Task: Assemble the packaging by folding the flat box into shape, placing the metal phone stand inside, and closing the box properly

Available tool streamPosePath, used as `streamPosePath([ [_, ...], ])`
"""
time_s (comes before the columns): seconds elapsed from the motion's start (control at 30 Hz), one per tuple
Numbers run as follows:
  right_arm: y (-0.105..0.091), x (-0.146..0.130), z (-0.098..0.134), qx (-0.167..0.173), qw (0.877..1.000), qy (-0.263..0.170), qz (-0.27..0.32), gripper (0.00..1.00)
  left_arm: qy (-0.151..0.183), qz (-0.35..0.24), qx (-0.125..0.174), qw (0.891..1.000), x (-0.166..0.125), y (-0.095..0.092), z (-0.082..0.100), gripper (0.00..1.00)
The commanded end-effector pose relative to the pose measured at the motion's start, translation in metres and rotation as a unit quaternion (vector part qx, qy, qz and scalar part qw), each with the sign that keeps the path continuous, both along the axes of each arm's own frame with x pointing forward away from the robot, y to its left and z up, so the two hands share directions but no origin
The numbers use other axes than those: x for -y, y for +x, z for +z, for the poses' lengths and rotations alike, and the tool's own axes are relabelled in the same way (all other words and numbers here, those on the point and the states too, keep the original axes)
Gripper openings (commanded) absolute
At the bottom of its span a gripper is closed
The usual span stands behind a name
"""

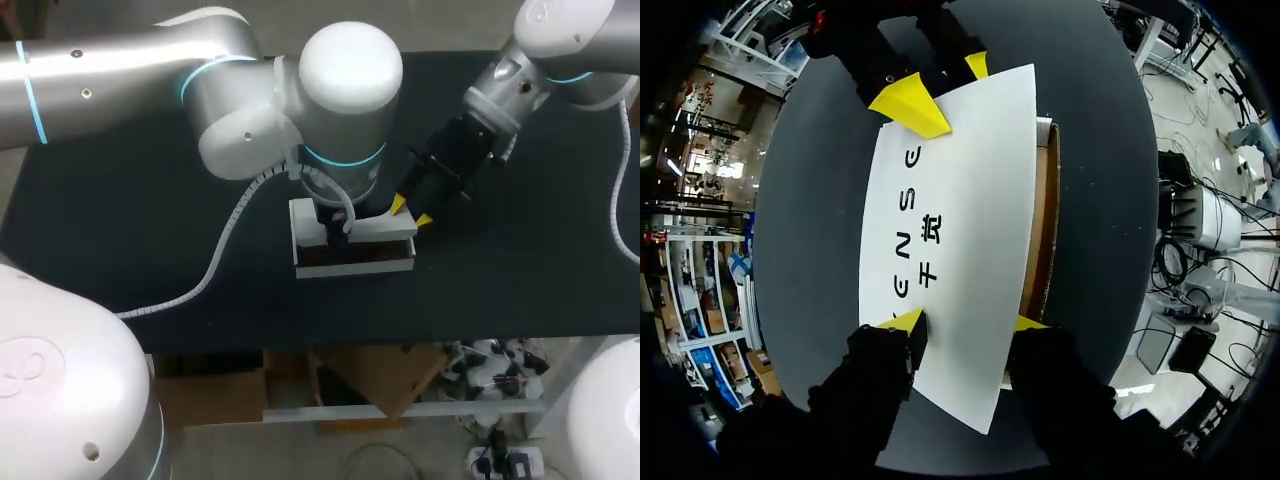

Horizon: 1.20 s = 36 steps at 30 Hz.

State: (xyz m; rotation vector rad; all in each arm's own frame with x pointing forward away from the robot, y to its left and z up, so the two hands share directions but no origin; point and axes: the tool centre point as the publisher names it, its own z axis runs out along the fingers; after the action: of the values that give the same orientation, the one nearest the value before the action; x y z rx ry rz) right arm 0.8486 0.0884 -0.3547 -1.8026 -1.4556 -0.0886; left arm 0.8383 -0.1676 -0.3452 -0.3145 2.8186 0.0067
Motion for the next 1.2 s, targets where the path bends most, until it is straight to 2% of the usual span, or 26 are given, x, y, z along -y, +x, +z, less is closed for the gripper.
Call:
streamPosePath([
  [0.03, 0.0001, -0.0008, -0.0008, -0.001, 1.000, 0.000, 0.001, 0.44, 0.004, 0.001, 0.004, 1.000, 0.0031, -0.0021, -0.0024, 0.43],
  [0.37, 0.0001, -0.0008, -0.0008, -0.001, 1.000, 0.000, 0.001, 0.44, 0.016, -0.010, 0.014, 1.000, 0.0050, -0.0048, -0.0060, 0.43],
  [1.2, -0.0022, 0.0029, -0.0021, -0.002, 1.000, 0.000, -0.001, 0.45, 0.018, -0.019, 0.019, 0.999, 0.0050, -0.0072, -0.0124, 0.43],
])
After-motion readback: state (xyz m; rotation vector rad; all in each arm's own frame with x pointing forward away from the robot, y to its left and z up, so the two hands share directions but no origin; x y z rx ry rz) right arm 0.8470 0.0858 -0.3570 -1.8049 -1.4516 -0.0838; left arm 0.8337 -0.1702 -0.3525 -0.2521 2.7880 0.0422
